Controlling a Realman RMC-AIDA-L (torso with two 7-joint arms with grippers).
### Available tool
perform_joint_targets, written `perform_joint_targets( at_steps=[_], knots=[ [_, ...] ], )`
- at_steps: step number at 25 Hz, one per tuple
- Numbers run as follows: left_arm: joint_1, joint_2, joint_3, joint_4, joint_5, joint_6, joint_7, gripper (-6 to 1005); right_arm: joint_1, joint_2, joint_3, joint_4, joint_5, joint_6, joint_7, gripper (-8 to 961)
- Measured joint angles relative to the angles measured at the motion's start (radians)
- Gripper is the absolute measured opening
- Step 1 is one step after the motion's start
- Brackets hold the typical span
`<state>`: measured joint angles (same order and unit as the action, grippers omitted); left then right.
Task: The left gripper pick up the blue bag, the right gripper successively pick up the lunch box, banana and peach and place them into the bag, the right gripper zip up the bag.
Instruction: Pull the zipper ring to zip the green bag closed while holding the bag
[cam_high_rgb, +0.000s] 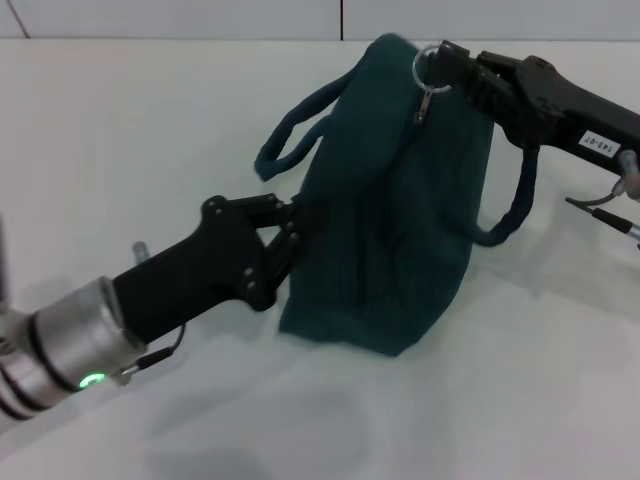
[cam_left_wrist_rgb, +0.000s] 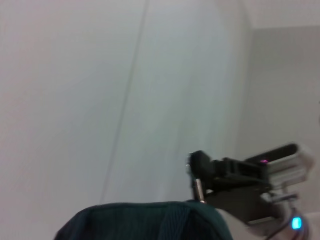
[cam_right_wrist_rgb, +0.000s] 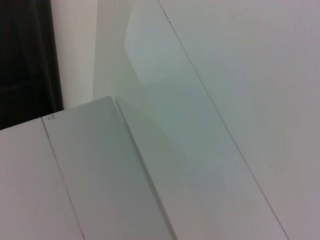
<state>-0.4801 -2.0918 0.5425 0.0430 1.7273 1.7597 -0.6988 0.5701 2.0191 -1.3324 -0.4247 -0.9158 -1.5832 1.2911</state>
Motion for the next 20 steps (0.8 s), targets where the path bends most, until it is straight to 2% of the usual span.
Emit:
perform_joint_targets(
  at_steps=[5,10,20],
  knots=[
    [0.036,0.003,0.037,0.108,0.030,0.067,-0.110,53,0.014,0.001,-0.001,0.008,-0.002,0.017,0.023,73],
    [0.040,0.007,0.121,0.119,0.031,0.063,-0.104,53,0.015,0.003,-0.002,0.010,-0.006,0.076,0.023,75],
    [0.052,0.010,0.168,0.136,0.050,0.067,-0.099,52,-0.009,-0.002,0.020,0.012,0.000,0.159,0.010,78]
  ],
)
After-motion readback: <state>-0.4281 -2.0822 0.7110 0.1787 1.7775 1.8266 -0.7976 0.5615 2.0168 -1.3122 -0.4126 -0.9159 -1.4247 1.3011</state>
